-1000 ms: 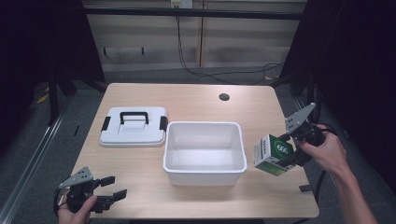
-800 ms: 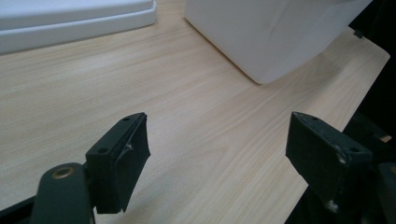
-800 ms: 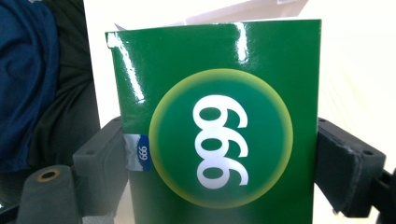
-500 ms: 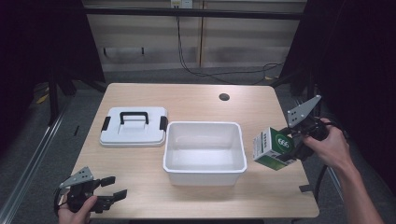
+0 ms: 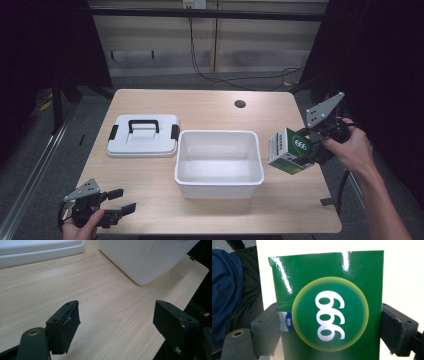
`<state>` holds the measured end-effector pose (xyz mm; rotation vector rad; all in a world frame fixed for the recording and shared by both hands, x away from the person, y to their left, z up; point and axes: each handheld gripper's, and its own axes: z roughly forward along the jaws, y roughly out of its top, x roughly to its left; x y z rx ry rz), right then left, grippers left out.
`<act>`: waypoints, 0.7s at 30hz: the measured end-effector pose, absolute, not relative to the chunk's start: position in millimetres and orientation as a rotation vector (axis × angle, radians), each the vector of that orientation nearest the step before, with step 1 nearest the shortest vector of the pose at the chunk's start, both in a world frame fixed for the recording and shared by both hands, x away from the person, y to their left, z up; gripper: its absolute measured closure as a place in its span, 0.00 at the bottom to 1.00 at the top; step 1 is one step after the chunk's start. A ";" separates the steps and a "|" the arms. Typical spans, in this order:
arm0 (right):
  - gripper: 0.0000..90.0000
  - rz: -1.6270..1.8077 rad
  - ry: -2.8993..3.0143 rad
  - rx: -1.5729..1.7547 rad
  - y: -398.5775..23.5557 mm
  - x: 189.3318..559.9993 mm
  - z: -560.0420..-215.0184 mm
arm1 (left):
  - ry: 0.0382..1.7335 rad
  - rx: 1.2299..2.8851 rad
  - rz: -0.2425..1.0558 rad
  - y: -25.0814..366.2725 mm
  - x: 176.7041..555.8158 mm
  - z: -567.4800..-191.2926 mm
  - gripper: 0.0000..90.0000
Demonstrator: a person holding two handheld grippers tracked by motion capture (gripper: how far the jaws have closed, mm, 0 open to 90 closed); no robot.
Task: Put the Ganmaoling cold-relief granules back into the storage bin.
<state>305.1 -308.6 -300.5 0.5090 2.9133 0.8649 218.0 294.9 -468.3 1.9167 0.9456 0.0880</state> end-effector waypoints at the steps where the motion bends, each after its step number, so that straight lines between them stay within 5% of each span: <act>1: 0.17 0.870 2.907 0.502 -306.7 305.7 -299.2 | 0.946 1.917 0.088 294.8 218.0 -468.3 0.24; 21: 0.17 0.835 2.892 0.441 -264.7 323.2 -268.8 | 0.945 1.918 0.079 295.0 218.3 -468.8 0.24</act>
